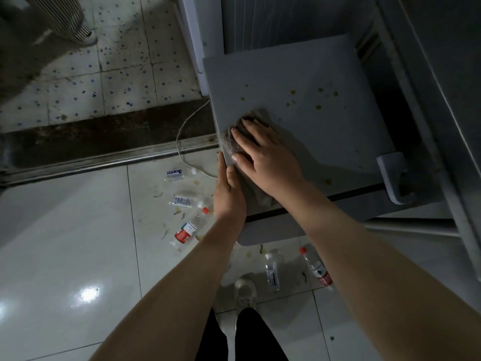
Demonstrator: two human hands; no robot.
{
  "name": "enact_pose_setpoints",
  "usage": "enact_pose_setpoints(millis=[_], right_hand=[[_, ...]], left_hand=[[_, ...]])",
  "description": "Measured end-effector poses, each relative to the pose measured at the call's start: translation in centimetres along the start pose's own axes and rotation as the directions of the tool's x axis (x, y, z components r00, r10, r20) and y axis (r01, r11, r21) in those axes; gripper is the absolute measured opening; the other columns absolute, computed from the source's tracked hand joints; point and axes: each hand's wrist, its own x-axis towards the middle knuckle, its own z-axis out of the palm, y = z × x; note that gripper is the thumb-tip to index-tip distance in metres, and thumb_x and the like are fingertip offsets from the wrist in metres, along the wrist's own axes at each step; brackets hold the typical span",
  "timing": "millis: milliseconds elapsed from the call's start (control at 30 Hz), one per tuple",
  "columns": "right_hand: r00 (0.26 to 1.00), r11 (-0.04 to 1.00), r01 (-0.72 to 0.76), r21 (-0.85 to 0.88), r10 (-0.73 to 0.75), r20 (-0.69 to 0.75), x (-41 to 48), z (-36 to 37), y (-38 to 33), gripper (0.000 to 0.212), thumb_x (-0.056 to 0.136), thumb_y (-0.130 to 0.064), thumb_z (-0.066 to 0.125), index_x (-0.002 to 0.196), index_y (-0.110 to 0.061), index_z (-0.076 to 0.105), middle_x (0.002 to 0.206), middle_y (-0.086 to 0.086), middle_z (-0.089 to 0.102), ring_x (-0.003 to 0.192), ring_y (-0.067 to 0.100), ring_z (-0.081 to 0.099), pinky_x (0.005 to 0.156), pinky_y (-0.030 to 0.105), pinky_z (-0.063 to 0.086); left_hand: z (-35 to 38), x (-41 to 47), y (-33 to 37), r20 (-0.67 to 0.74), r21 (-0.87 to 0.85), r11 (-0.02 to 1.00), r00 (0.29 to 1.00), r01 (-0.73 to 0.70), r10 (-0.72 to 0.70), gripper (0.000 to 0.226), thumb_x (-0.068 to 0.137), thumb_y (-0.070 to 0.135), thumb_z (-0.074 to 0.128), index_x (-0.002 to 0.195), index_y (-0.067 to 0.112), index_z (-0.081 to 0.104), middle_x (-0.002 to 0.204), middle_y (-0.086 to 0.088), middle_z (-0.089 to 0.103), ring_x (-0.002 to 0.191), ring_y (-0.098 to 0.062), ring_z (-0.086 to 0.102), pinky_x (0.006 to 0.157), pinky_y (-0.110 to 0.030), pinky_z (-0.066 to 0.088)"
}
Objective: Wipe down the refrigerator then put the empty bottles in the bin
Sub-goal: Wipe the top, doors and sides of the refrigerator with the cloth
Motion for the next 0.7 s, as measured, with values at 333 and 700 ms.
enact_pose_setpoints(millis=[333, 700], right_hand=[[0.995, 0.995, -0.096, 0.034, 0.095, 0.034, 2.3, 0.4, -0.2, 0.059, 0.088, -0.048, 0.034, 0.132, -0.013, 0.052, 0.140, 0.015, 0.047, 0.130, 0.034, 0.042, 0.108, 0.044, 0.031], [0.983, 0.987, -0.158, 0.018, 0.159, -0.090, -4.4, 0.2, -1.0, 0.047, 0.093, -0.037, 0.041, 0.128, -0.010, 0.056, 0.135, 0.017, 0.052, 0.125, 0.034, 0.048, 0.105, 0.046, 0.038]], left_hand=[[-0.1, -0.1, -0.2, 0.016, 0.062, 0.998, 1.000, -0.018, 0.017, 0.046, 0.099, 0.043, 0.021, 0.144, 0.044, 0.013, 0.146, 0.000, 0.040, 0.130, -0.024, 0.041, 0.106, -0.035, 0.035], [-0.4, 0.0, 0.1, 0.052, 0.064, 0.998, 0.999, 0.005, -0.009, 0.048, 0.098, 0.043, 0.025, 0.144, 0.044, 0.014, 0.141, -0.004, 0.048, 0.122, -0.028, 0.050, 0.099, -0.040, 0.042]])
